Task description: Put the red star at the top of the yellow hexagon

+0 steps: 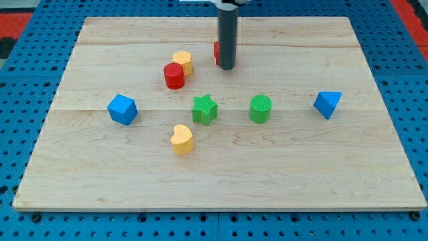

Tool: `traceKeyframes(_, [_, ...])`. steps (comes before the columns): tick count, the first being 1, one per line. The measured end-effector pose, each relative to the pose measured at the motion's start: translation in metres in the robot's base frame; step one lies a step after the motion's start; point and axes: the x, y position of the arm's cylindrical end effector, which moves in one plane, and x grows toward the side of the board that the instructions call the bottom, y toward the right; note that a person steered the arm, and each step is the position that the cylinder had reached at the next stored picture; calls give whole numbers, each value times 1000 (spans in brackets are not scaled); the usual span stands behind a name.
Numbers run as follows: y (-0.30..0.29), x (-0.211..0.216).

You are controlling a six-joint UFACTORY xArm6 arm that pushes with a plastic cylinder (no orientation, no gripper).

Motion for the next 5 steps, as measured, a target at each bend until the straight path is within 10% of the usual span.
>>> traceKeyframes(5, [-58, -62])
